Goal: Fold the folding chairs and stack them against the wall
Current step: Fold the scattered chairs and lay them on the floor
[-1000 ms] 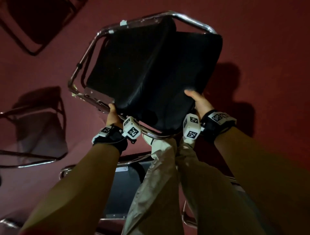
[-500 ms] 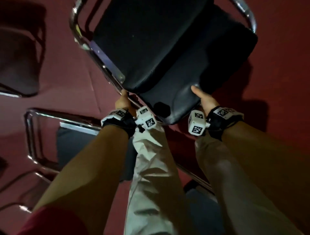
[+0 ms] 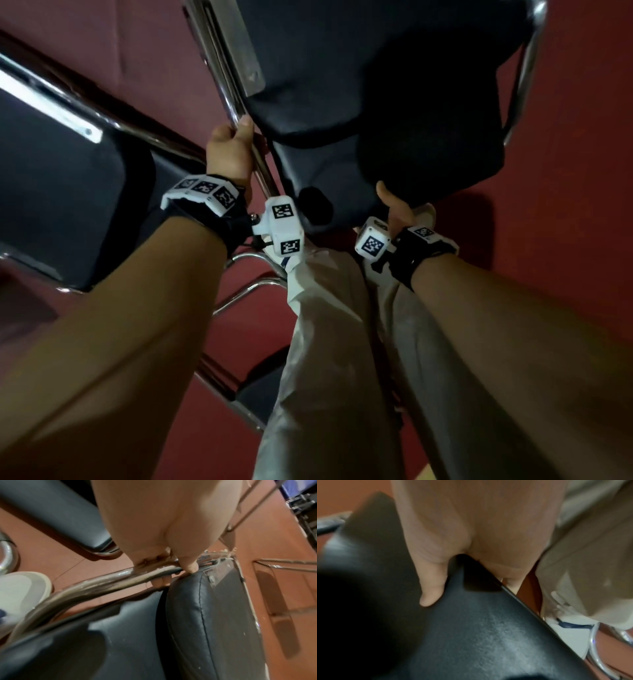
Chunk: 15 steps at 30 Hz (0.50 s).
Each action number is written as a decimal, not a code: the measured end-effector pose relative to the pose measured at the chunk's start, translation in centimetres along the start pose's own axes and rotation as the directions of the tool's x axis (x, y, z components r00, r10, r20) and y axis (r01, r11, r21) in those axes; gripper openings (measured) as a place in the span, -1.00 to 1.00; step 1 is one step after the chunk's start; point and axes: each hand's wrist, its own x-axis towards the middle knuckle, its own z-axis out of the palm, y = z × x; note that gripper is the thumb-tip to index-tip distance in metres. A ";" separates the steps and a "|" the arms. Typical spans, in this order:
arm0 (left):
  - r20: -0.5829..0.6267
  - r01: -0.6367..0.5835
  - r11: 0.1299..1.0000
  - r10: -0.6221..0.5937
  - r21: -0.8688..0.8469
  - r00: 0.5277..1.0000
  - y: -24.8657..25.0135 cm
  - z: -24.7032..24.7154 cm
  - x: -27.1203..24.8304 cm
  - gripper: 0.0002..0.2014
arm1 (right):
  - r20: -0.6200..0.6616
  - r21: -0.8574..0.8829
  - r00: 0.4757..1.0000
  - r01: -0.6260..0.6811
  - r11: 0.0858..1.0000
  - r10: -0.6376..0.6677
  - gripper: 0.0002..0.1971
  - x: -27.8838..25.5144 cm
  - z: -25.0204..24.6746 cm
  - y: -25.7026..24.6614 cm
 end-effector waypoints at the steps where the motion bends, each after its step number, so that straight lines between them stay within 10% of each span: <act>1: -0.007 -0.012 1.000 0.012 -0.008 1.000 -1.1 -0.6 1.2 -0.80 | -0.012 0.002 1.000 -0.028 1.000 0.028 -0.51 1.4 0.8 0.9; 15: 0.039 -0.064 0.996 0.062 0.056 0.997 -9.0 -0.4 8.5 -0.75 | -0.126 -0.081 0.991 -0.046 0.996 0.035 -0.48 13.3 3.1 3.5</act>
